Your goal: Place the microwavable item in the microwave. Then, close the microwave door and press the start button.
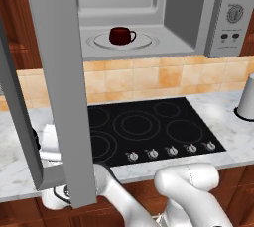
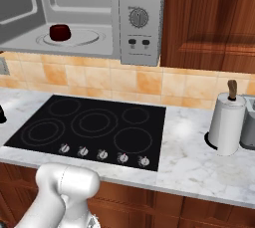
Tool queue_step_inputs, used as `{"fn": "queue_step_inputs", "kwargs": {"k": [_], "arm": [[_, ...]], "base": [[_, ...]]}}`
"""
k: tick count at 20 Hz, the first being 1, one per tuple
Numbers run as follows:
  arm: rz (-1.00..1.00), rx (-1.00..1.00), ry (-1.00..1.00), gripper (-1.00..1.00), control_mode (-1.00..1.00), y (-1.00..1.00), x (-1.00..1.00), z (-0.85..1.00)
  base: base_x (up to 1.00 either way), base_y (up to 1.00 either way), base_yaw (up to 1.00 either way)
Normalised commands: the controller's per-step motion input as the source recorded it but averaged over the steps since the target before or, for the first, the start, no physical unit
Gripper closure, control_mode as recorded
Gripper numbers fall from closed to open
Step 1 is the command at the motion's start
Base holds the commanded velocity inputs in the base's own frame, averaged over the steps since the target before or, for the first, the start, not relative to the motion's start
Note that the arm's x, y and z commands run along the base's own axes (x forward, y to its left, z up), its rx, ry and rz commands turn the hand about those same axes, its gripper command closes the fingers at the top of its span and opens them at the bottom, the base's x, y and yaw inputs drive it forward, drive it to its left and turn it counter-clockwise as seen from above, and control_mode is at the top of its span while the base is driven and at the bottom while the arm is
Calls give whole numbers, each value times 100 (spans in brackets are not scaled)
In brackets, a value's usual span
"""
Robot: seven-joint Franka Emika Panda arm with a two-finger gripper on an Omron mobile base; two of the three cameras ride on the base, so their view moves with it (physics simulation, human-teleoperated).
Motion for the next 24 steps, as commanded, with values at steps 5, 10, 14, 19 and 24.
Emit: {"fn": "queue_step_inputs", "kwargs": {"k": [5,10,14,19,24], "arm": [[-12,-3,0,-100,-100,63,-4,0],[-17,0,0,-100,-100,31,-14,38],[-22,12,1,-100,-100,0,-12,67],[-16,18,0,-100,-100,-16,-19,60],[-8,24,0,-100,-100,-52,-36,39]], "base": [[0,0,0],[0,0,0],[0,0,0],[0,0,0],[0,0,0]]}}
